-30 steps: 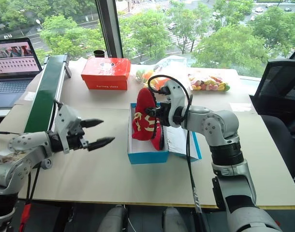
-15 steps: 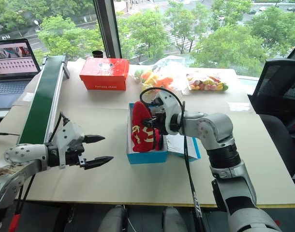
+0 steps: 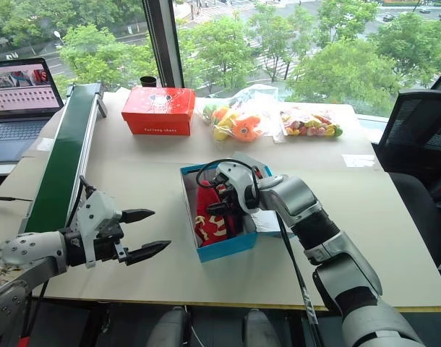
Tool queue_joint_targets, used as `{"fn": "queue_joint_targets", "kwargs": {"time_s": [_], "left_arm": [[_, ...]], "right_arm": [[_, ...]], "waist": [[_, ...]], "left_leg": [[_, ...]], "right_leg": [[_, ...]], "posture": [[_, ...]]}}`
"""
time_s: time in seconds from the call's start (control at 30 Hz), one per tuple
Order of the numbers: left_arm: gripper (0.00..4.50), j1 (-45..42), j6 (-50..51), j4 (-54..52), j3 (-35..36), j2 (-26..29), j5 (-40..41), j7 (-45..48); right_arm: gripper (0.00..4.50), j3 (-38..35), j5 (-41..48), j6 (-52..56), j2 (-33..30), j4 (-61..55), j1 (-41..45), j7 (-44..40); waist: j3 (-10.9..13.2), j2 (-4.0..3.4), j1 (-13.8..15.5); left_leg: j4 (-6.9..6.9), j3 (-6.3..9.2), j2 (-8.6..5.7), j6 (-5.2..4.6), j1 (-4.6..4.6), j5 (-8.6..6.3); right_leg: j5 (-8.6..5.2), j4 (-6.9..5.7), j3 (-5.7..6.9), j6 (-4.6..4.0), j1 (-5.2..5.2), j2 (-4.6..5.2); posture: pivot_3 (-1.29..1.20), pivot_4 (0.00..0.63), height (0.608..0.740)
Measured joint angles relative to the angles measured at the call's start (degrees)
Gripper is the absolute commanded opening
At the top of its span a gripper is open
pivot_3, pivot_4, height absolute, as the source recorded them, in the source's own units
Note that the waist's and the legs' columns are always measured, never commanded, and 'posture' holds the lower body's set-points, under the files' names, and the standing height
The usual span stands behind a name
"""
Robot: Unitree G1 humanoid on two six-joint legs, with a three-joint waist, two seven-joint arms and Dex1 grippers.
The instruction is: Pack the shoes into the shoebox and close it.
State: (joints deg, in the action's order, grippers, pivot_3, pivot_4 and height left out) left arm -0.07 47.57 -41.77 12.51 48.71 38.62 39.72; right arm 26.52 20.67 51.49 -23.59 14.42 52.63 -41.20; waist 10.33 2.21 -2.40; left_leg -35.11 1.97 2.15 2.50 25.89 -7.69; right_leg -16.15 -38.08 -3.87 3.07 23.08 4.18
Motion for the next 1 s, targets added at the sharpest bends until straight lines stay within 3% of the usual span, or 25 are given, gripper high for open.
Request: {"fn": "queue_joint_targets", "kwargs": {"time_s": [0.23, 0.5, 0.6, 0.77, 0.93, 0.97, 1.0], "left_arm": [[4.5, -4.0, 0.0, 1.1, -2.0, 0.3, -0.1, 0.4], [4.5, -7.6, -1.0, 5.5, -3.7, 2.3, -0.6, 3.6], [4.5, -9.1, -1.3, 6.8, -3.7, 3.8, -0.8, 5.1], [4.5, -11.4, -2.5, 9.5, -3.6, 5.7, -1.9, 7.2], [4.5, -13.2, -2.7, 10.9, -2.0, 6.0, -2.0, 7.6], [4.5, -13.3, -2.7, 10.9, -1.3, 6.2, -2.0, 7.6], [4.5, -13.5, -2.6, 10.9, -0.7, 6.2, -2.0, 7.6]], "right_arm": [[4.44, 0.9, -6.3, -5.5, 0.3, 1.2, 5.1, -3.4], [4.44, -13.7, 3.3, 3.7, -4.5, -9.4, 10.9, -10.5], [3.76, -14.3, 4.3, 4.3, -6.0, -10.7, 10.9, -12.0], [2.05, -12.1, 2.5, 1.2, -8.6, -12.0, 7.2, -15.1], [0.31, -9.0, 0.3, -1.4, -6.1, -11.0, 4.3, -14.9], [0.03, -8.9, 0.2, -1.4, -5.4, -10.6, 4.3, -14.9], [0.03, -8.8, 0.0, -1.6, -4.7, -10.2, 4.3, -14.9]], "waist": [[0.0, -0.01, 0.0], [0.0, -0.01, 0.1], [0.0, -0.01, 0.0], [0.0, 0.0, -0.1], [0.0, 0.0, -0.4], [0.0, 0.0, -0.3], [0.0, 0.0, -0.3]], "left_leg": [[0.04, 0.0, 0.01, 0.01, 0.0, 0.0], [0.07, 0.0, 0.02, 0.0, 0.01, 0.0], [0.06, -0.02, 0.02, 0.0, 0.0, 0.0], [0.08, -0.06, 0.03, 0.0, 0.0, 0.0], [0.07, -0.08, 0.09, 0.0, 0.02, 0.0], [0.08, -0.08, 0.09, 0.0, 0.01, 0.0], [0.07, -0.08, 0.09, 0.0, 0.02, 0.0]], "right_leg": [[0.01, -0.01, -0.01, -0.02, 0.04, -0.01], [0.01, 0.01, 0.0, -0.02, 0.03, -0.02], [0.01, 0.01, 0.0, -0.02, 0.04, -0.02], [0.01, 0.03, -0.02, -0.02, 0.06, -0.02], [0.01, -0.01, -0.05, -0.02, 0.1, -0.08], [0.01, 0.0, -0.05, -0.02, 0.1, -0.08], [0.01, -0.01, -0.04, -0.02, 0.09, -0.08]], "posture": [[0.0, 0.15, 0.739], [0.0, 0.15, 0.739], [0.0, 0.15, 0.739], [0.0, 0.15, 0.739], [0.0, 0.15, 0.739], [0.0, 0.15, 0.739], [0.0, 0.15, 0.739]]}}
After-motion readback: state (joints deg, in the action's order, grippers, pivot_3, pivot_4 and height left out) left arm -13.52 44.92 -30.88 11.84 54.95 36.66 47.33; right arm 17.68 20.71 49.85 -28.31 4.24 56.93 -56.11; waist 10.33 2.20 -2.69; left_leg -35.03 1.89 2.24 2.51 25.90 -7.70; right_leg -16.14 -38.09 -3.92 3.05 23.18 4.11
